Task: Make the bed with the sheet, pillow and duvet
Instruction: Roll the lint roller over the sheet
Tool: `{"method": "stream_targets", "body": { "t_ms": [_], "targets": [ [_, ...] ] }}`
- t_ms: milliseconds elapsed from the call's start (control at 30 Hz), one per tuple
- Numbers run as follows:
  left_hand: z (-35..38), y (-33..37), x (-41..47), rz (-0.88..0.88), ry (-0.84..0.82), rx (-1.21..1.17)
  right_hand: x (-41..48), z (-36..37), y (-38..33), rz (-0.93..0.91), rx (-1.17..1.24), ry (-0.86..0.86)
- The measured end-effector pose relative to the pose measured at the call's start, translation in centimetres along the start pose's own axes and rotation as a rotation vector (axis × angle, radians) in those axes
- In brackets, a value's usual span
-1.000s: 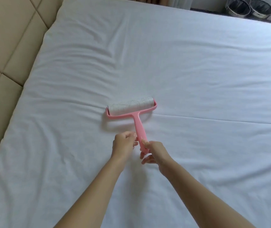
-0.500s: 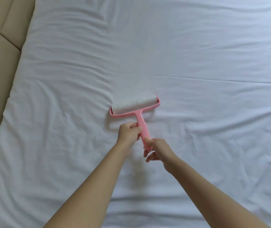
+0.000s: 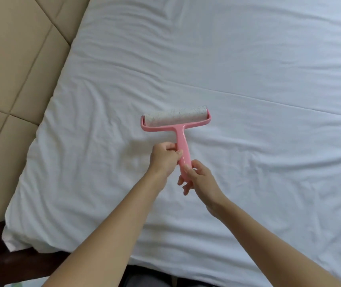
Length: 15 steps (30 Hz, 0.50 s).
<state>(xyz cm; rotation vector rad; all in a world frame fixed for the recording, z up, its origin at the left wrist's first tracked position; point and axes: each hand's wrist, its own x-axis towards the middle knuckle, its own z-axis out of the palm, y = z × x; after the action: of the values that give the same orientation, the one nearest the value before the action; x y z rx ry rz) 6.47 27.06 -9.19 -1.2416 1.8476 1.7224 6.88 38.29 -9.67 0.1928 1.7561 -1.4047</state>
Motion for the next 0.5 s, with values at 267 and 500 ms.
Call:
{"method": "stream_targets", "body": {
  "t_ms": [267, 500],
  "targets": [
    [-5.4, -3.6, -0.3, -0.109, 0.145, -0.041, 0.4, 5.7, 0.5, 0.101, -0.018, -0.160],
    [-7.4, -5.2, 1.9, -0.168, 0.180, -0.044, 3.6, 8.5, 1.2, 0.168, -0.157, -0.152]
  ]
}}
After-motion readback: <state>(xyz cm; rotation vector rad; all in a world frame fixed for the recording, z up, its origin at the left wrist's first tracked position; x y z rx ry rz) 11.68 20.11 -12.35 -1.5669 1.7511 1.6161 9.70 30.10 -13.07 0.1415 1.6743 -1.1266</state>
